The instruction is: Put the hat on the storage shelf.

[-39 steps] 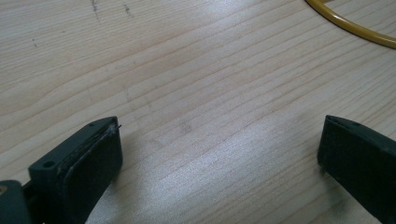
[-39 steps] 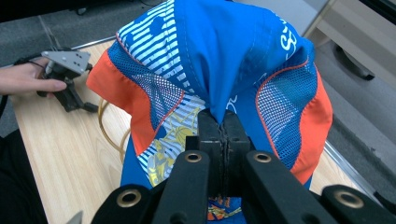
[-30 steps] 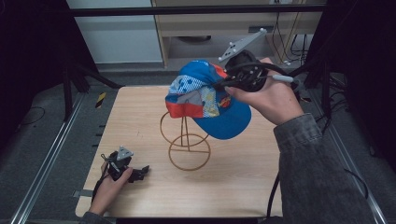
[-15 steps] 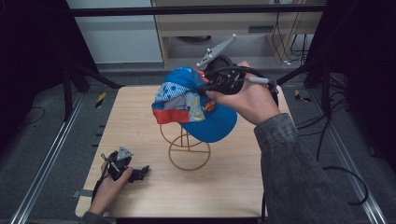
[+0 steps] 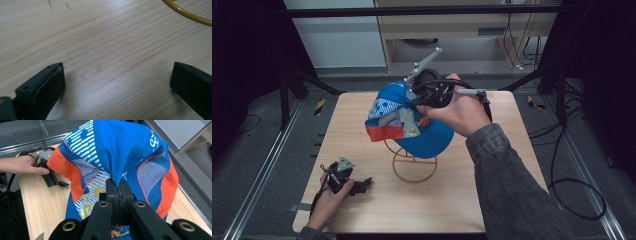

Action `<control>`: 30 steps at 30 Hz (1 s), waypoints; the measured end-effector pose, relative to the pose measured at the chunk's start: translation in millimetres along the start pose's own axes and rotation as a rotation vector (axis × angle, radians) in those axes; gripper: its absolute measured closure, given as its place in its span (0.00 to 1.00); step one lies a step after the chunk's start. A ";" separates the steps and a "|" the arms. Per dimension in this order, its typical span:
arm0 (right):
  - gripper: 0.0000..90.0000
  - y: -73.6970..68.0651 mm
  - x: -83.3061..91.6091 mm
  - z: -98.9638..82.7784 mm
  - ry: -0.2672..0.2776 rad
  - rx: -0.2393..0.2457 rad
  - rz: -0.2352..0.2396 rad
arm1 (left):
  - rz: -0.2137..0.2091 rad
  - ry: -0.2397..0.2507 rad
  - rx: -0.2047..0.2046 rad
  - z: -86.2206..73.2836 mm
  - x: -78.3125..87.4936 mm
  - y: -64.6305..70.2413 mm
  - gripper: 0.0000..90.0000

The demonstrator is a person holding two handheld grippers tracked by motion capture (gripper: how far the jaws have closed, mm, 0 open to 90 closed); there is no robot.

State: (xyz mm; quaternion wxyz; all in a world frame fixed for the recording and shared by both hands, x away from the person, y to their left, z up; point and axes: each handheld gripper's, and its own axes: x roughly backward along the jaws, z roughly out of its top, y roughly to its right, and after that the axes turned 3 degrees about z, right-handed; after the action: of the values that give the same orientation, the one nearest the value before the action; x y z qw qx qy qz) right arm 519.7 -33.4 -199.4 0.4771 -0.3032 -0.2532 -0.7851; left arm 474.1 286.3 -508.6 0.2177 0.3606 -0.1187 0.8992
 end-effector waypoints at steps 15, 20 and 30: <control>0.99 -1.5 -19.7 5.5 -0.041 -0.001 0.004 | 0.001 0.001 0.000 -0.1 -0.1 0.0 0.00; 0.99 2.3 -22.2 3.8 -0.050 -0.015 0.000 | 0.001 0.001 -0.001 -0.1 -0.1 0.0 0.00; 0.99 4.2 -27.0 -0.3 -0.064 -0.027 0.012 | 0.000 0.001 0.000 0.0 -0.1 0.0 0.00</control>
State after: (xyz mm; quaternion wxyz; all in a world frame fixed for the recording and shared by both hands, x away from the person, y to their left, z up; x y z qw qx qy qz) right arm 533.2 -19.3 -218.6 0.4694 -0.3361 -0.2556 -0.7755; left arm 474.1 286.3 -508.7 0.2176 0.3602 -0.1188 0.8993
